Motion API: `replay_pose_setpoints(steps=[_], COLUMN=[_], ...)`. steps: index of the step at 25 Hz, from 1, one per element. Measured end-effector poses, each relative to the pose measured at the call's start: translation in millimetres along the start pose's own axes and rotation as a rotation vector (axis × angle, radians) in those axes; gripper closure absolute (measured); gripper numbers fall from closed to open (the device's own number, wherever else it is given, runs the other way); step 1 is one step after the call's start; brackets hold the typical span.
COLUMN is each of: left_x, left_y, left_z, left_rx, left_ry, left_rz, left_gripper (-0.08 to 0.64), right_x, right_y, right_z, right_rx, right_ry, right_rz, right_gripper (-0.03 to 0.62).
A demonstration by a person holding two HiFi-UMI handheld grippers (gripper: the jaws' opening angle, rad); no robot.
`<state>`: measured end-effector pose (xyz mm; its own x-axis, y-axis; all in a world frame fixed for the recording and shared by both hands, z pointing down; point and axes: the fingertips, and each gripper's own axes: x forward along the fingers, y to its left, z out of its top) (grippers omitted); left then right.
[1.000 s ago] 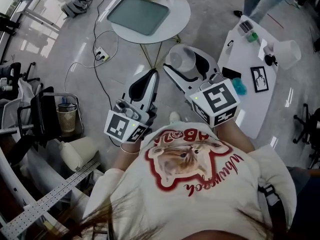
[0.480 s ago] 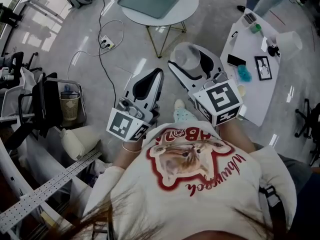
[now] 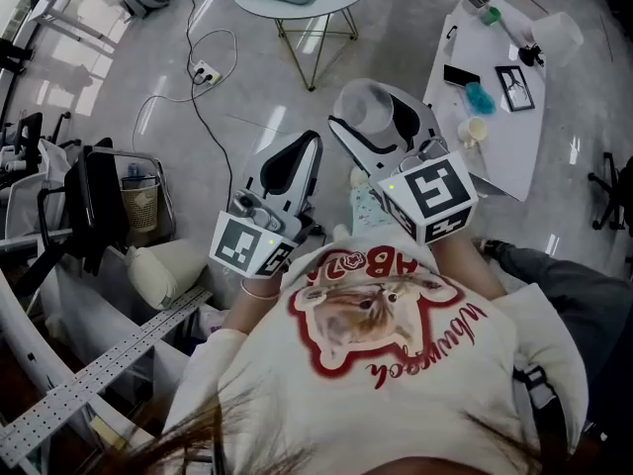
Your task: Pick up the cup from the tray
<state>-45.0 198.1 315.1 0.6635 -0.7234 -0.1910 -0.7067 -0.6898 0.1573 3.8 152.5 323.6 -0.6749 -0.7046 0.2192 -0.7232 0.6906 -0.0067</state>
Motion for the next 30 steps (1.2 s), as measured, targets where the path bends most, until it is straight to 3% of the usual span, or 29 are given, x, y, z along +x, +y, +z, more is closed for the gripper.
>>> replay_pose_setpoints(steps=[5,19,30], left_x=[-14.6,-17.5,-7.1], left_y=[-21.9,-66.9,-92.7], left_z=[3.3,-1.6,-4.0], left_rx=[-0.012,-0.02,-0.001], left_ry=[0.002,-0.012,-0.011], left_rz=[-0.013,-0.016,-0.008], left_gripper=[0.546,0.546,0.546], right_x=[-25.4,-72.1,-91.7], right_y=[8.8,6.2,1.8], right_z=[-3.3,-12.8,-18.4], right_rx=[0.022,-0.089,-0.098], right_ry=[0.006,0.019,0.014], right_rz=[-0.029,-0.073,-0.034], right_gripper=[0.298,0.299,0.301])
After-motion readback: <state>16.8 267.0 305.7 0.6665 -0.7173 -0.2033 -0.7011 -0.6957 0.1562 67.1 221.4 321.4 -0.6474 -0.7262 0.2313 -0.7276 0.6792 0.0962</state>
